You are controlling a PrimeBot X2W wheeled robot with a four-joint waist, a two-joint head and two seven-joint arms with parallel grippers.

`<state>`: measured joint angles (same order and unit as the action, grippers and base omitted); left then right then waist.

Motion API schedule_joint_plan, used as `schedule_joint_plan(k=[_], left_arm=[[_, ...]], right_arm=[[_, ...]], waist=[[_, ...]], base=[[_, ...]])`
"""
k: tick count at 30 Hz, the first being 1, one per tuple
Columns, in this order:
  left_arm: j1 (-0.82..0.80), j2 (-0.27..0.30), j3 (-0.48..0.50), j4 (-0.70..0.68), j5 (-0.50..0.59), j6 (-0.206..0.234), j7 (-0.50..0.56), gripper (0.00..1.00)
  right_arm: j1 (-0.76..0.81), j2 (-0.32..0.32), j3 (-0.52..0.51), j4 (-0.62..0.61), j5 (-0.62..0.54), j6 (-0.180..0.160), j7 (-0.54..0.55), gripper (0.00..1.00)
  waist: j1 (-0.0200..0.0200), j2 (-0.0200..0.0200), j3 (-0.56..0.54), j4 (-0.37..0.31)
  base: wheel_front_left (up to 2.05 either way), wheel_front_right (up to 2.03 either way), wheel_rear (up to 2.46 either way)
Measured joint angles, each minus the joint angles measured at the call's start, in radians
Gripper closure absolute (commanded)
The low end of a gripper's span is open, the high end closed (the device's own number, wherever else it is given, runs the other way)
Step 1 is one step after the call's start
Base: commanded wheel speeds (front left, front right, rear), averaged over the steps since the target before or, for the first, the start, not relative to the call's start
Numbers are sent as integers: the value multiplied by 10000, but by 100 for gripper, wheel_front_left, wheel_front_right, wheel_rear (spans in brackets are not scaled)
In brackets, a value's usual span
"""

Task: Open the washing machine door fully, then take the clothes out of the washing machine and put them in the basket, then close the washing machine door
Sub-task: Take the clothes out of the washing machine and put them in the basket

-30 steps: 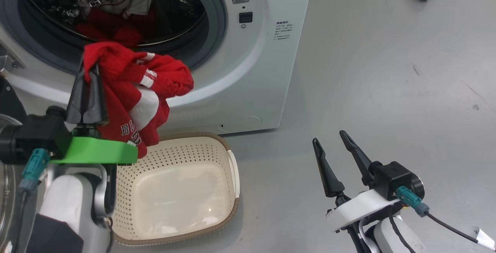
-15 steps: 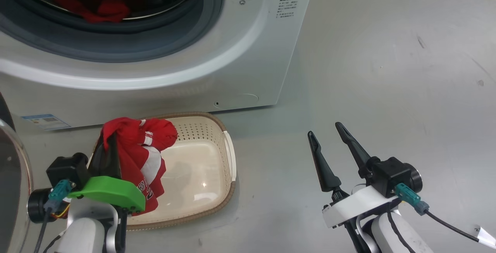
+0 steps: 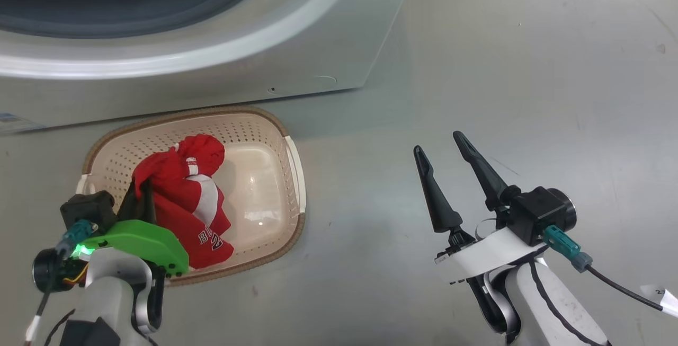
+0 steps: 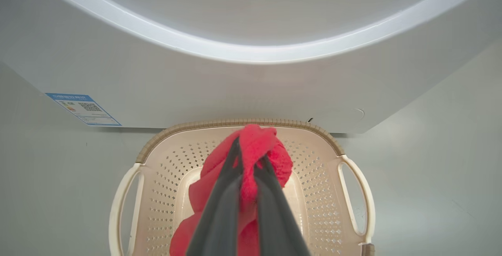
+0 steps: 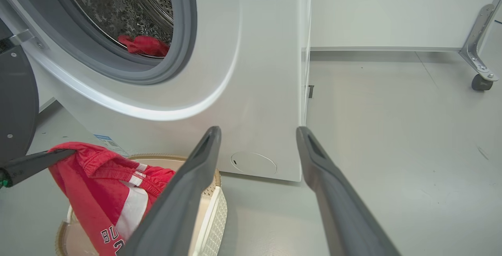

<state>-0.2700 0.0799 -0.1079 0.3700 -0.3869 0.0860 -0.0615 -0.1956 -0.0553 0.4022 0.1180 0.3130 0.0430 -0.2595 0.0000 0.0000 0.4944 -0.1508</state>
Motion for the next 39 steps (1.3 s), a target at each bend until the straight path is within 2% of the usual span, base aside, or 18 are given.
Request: schedule_joint_plan(k=[11, 21, 29, 30, 31, 32, 33, 34, 39], left_arm=[[-1255, 410, 330, 1501, -163, -52, 370, 100], [-2191, 441, 382, 2844, -295, -211, 715, 100], [-2542, 364, 399, 3887, -545, -305, 1053, 100], [-2617, 366, 405, 3988, -564, -307, 1058, 95], [-2676, 370, 414, 4075, -564, -305, 1110, 71], [-2735, 366, 441, 4182, -589, -305, 1137, 42], [-2774, 364, 468, 4282, -635, -305, 1137, 3], [-2798, 366, 474, 4353, -639, -305, 1145, 0], [-2896, 303, 523, 4788, -711, -311, 1034, 0]], right_arm=[[-771, 4, 244, -397, 221, 0, 0, 0], [-1145, 8, 330, -472, 510, -29, 0, 0], [-1290, 13, 437, -435, 640, -104, 0, 0], [-1314, 13, 456, -433, 650, -105, 0, 0], [-1338, 13, 470, -433, 654, -105, 0, 0], [-1361, 15, 479, -433, 669, -109, 0, 0], [-1390, 15, 487, -433, 711, -123, 0, 0], [-1425, 15, 489, -431, 742, -151, 0, 0], [-1468, 17, 479, -226, 742, -184, 0, 0]], waist=[[0, 0, 1483, -475], [0, 0, 2465, -1001], [0, 0, 2761, -1239], [0, 0, 2773, -1251], [0, 0, 2781, -1261], [0, 0, 2787, -1272], [0, 0, 2791, -1281], [0, 0, 2791, -1289], [0, 0, 2645, -1283]], base=[[0, 0, 0], [0, 0, 0], [0, 0, 0], [0, 0, 0], [0, 0, 0], [0, 0, 0], [0, 0, 0], [0, 0, 0], [0, 0, 0]])
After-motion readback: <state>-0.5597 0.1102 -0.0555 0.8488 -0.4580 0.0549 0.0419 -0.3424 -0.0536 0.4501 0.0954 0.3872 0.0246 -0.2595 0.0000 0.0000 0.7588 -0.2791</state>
